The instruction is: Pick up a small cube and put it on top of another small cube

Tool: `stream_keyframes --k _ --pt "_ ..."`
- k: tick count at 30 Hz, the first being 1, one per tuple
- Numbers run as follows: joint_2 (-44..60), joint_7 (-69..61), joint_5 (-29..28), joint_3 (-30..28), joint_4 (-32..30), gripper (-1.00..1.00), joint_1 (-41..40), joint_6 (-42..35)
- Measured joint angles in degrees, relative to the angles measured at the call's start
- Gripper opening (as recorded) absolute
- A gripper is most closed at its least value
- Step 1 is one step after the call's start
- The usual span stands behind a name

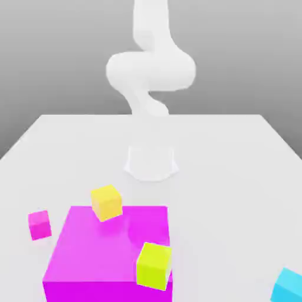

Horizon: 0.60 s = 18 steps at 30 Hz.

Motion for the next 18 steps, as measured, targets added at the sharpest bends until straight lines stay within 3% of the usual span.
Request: stream_keyframes --k 18 --pt "37.7 -9.7 -3.0 7.2 3.1 0.00 8.9 9.5"
